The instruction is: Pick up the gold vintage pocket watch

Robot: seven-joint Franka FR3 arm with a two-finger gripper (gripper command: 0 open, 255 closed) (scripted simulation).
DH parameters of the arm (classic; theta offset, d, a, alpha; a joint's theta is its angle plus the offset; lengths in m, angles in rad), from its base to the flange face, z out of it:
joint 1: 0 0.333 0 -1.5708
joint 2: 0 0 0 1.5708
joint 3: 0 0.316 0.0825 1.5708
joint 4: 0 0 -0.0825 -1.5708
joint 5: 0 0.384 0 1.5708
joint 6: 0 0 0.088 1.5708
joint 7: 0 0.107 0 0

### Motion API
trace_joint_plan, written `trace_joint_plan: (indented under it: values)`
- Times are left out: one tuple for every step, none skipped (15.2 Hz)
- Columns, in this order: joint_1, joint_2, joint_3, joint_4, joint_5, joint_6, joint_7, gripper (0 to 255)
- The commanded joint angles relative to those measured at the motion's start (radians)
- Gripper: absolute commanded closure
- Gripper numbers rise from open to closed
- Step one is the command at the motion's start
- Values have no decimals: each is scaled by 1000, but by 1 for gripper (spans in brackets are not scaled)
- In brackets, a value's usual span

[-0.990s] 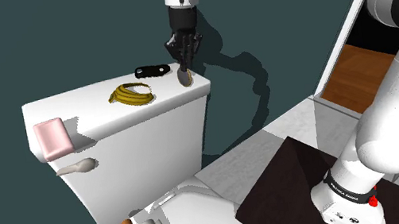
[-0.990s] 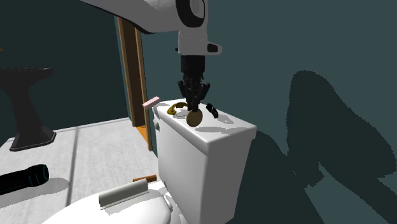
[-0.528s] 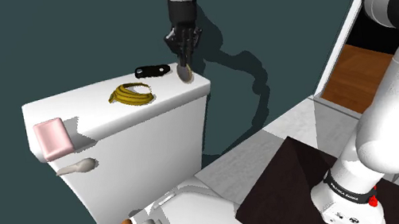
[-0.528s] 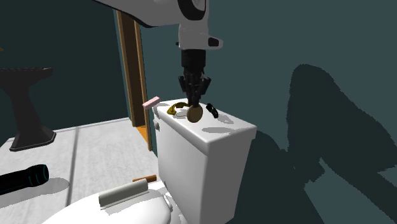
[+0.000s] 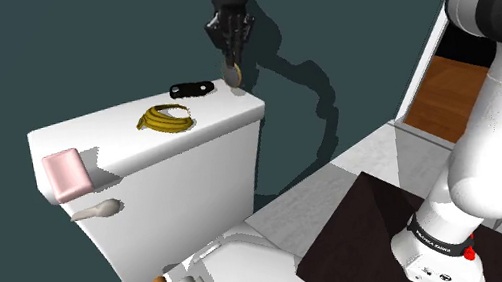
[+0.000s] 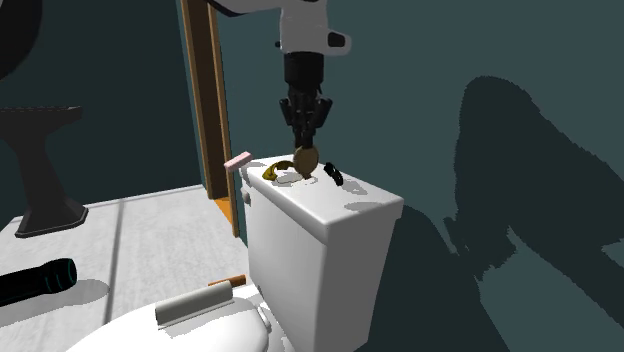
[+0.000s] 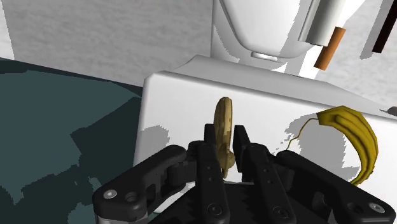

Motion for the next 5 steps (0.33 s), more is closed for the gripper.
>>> trace_joint_plan:
  values:
    - [5, 16, 2, 50, -6, -36, 3, 255]
    - [7, 24, 3, 75, -9, -53, 5, 255]
    - [10, 33, 4, 102, -13, -71, 7, 255]
    - [10, 35, 4, 106, -13, -74, 7, 255]
    - [10, 35, 4, 105, -13, -73, 7, 255]
